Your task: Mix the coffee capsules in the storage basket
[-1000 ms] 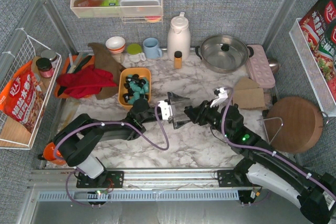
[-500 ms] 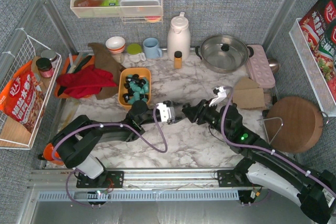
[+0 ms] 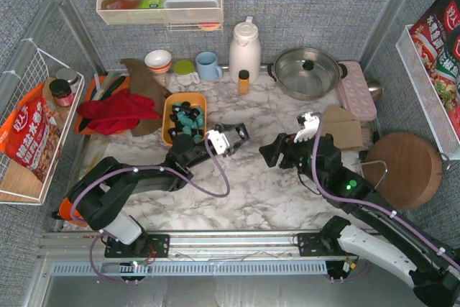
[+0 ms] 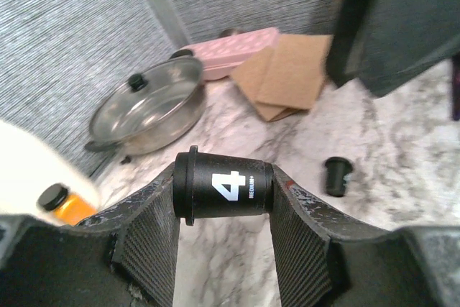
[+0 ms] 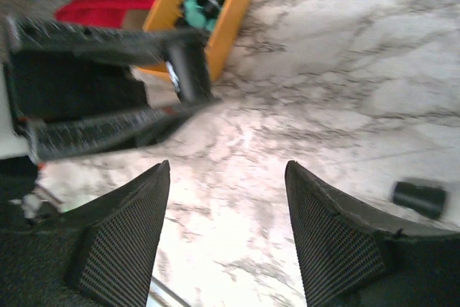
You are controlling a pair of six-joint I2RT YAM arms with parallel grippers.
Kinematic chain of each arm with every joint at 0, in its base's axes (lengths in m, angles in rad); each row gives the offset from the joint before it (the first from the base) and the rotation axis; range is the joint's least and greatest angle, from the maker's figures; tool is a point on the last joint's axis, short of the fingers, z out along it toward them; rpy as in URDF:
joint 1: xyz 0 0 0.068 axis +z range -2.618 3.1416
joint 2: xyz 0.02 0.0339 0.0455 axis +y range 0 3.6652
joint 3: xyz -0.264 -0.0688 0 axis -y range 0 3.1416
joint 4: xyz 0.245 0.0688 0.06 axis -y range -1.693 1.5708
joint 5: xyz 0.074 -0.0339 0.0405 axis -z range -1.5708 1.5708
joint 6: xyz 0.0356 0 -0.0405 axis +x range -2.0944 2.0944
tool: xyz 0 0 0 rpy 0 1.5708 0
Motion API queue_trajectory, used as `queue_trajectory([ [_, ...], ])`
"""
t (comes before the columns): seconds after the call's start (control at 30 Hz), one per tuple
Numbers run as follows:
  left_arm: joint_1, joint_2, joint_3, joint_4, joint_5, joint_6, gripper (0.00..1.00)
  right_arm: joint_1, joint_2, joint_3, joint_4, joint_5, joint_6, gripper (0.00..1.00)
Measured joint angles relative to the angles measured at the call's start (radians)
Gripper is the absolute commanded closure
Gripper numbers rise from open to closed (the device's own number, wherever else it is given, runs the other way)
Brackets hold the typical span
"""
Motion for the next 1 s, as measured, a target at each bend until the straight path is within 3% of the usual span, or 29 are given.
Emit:
queue_trajectory([
  [0.27,0.217,0.032,0.138,-0.236,-0.200,0.019,1.00,-0.023,0.167,0.096,-0.248,0.176,-0.140,0.33],
  [0.37,0.300,0.070,0.211,-0.373,-0.288,0.017,1.00,-0.040,0.269,0.123,-0.319,0.229,-0.193,0.25],
  [0.6,0.421,0.160,0.307,-0.581,-0.343,-0.066,0.83,-0.116,0.509,0.114,-0.328,0.268,-0.259,0.19],
  [0.67,0.453,0.188,0.326,-0.612,-0.334,-0.103,0.72,-0.135,0.560,0.108,-0.314,0.248,-0.271,0.19],
  [0.77,0.481,0.217,0.351,-0.652,-0.312,-0.151,0.43,-0.163,0.648,0.124,-0.288,0.210,-0.287,0.20],
  [0.9,0.493,0.233,0.372,-0.681,-0.290,-0.194,0.26,-0.192,0.736,0.174,-0.277,0.174,-0.289,0.22],
  [1.0,0.496,0.233,0.372,-0.689,-0.290,-0.215,0.03,-0.206,0.786,0.202,-0.278,0.157,-0.284,0.26],
])
